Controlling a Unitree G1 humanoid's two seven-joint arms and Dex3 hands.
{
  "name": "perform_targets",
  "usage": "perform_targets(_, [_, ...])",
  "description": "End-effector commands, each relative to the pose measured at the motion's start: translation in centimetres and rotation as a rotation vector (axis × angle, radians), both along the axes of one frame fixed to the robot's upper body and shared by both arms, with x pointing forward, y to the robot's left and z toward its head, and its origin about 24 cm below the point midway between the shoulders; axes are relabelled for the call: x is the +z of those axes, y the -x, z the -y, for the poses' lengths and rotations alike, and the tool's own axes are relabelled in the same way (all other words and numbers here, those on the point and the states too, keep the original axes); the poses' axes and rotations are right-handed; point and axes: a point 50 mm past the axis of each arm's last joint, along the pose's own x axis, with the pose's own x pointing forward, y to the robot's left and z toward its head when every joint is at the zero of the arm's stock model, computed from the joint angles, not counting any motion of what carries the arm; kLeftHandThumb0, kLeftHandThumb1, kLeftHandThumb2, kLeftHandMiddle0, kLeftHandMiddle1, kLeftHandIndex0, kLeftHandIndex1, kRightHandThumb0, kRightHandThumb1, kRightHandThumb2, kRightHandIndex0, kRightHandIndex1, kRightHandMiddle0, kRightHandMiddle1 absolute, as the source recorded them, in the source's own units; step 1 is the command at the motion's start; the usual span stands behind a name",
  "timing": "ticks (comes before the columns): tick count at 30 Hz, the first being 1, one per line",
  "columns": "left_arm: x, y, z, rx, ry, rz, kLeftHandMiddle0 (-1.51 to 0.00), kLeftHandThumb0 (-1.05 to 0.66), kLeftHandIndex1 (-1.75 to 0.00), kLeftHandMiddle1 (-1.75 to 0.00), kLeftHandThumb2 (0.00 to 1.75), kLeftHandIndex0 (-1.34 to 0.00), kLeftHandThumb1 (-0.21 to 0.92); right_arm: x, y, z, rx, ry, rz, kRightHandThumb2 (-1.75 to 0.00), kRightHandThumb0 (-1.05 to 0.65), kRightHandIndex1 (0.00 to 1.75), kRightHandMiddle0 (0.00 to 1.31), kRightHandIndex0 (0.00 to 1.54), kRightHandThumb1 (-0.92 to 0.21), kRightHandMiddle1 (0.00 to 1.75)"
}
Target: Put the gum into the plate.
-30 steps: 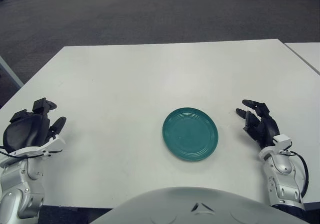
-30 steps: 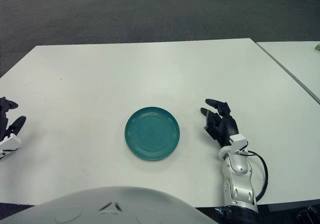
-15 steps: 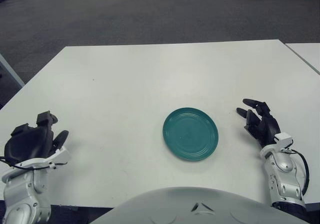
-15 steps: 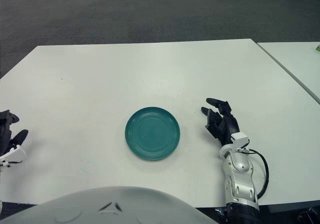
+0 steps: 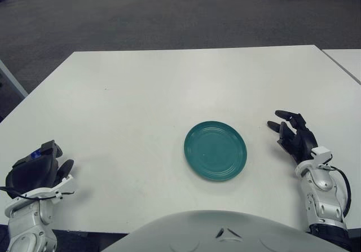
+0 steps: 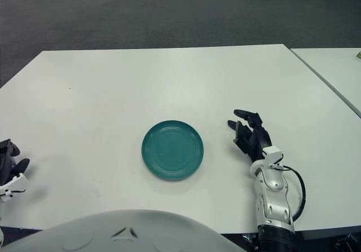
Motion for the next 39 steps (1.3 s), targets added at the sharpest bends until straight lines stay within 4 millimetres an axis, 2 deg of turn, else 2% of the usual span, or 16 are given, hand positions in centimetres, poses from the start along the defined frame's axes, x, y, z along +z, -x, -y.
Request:
perform_targets(1, [-1.0, 0.1, 0.0, -0.010, 0.043, -0.041, -0.70, -0.80, -1.57, -1.61, 0.78, -0.32, 0.92, -1.6, 0.8, 0.7, -0.040, -0.013, -0.096, -0.85, -0.87, 0.51, 0.09, 0.32, -0.92, 1.13])
perform_targets(6, [-3.4, 0.1, -0.2, 0.010, 0.151, -0.071, -0.75, -0.78, -1.66, -1.73, 0.76, -0.37, 0.92, -1.6, 0.6, 0.8, -0.037, -0.007, -0.084, -0.84, -0.87, 0.49, 0.07, 0.30, -0.92, 1.12])
perform_targets(20, [-8.8, 0.5, -0.8, 0.106, 0.344, -0.097, -0.81, -0.69, -1.74, -1.75, 0.69, -0.54, 0.92, -1.4, 0.5, 1.6, -0.036, 0.018, -0.065, -0.83, -0.88, 0.51, 0.03, 0.34, -0.92, 1.10])
perform_targets(30, [-9.5, 0.1, 0.1, 0.077, 0.386, -0.075, -0.81, -0.67, -1.75, -1.75, 0.69, -0.56, 0.92, -1.2, 0.3, 1.8, -0.044, 0.038, -0.046, -0.85, -0.87, 0.51, 0.00, 0.29, -0.92, 1.03])
perform_targets(39, [-8.6, -1.0, 1.5, 0.027, 0.425, -0.010, -0.86, -0.62, -1.75, -1.75, 0.68, -0.62, 0.92, -1.3, 0.2, 2.0, -0.045, 0.039, -0.047, -0.85, -0.87, 0.51, 0.00, 0.28, -0.92, 1.02])
